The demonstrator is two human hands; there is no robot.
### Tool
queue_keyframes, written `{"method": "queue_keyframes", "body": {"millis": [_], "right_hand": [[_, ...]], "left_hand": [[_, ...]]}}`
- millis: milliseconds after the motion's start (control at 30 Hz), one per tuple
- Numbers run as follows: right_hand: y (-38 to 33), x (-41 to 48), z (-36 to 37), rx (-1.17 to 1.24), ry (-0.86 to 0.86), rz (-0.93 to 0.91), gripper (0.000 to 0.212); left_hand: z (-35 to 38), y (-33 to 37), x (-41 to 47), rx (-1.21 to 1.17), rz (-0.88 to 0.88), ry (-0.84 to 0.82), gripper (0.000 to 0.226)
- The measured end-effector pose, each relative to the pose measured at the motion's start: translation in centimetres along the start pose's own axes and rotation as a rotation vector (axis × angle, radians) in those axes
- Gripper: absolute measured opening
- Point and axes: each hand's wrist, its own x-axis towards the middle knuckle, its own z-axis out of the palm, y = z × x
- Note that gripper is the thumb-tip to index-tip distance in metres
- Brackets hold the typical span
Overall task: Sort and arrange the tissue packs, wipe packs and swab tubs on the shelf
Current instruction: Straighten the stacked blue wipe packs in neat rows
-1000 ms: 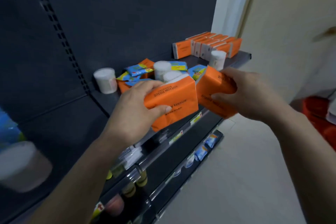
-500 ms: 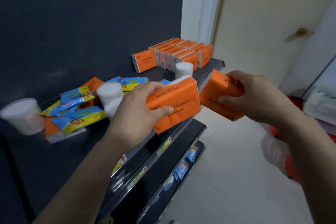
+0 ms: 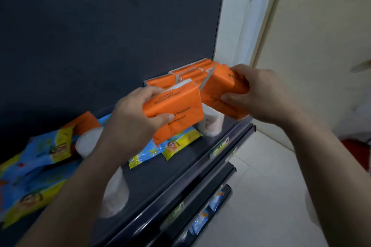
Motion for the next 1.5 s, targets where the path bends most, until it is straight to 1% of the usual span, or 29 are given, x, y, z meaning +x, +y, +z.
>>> {"method": "queue_keyframes", "body": {"millis": [233,400,533,633,800,933,1000,1067,1167,1333,1500], "right_hand": [[1.6,9.1,3.7,0.143,-0.052,-0.245,0.042],[3.9,15.0,5.5,0.269,-0.117,-0.383,0.044],[5.3,18.7,6.3,0.332,-0.197,-0.45,0.041],[6.0,20.8,7.0,0.361,-0.223,-0.485,0.04],[6.2,22.9,8.2,0.435,-0.291,-0.515,0.041],[6.4,23.7,8.8,0.467,-0.329,-0.508,0.041],[6.2,23.8,9.3,0.482,-0.36,-0.498,0.041],[5.9,23.9,10.1,0.469,-0.387,-0.505,0.041],[5.4,23.9,11.1,0.417,-0.431,-0.508,0.042],[4.6,23.6,12.4,0.319,-0.529,-0.526,0.047],[2.9,23.0,14.5,0.177,-0.588,-0.643,0.051]], "left_hand": [[0.1,-2.3,3.3,0.15,-0.124,0.139,0.037],[2.3,-3.0,6.5,0.209,-0.234,0.231,0.038],[5.4,-4.1,9.3,0.257,-0.319,0.205,0.037],[7.1,-5.4,11.1,0.287,-0.356,0.211,0.038],[8.0,-7.1,13.9,0.338,-0.406,0.165,0.039],[9.2,-8.6,15.7,0.34,-0.411,0.089,0.038],[9.5,-9.4,16.3,0.358,-0.419,0.087,0.042],[9.6,-10.1,16.8,0.362,-0.413,0.113,0.049],[9.6,-10.7,17.2,0.294,-0.398,0.172,0.054],[9.1,-11.1,16.7,0.3,-0.404,0.221,0.047],[7.6,-10.9,15.3,0.29,-0.397,0.212,0.046]]}}
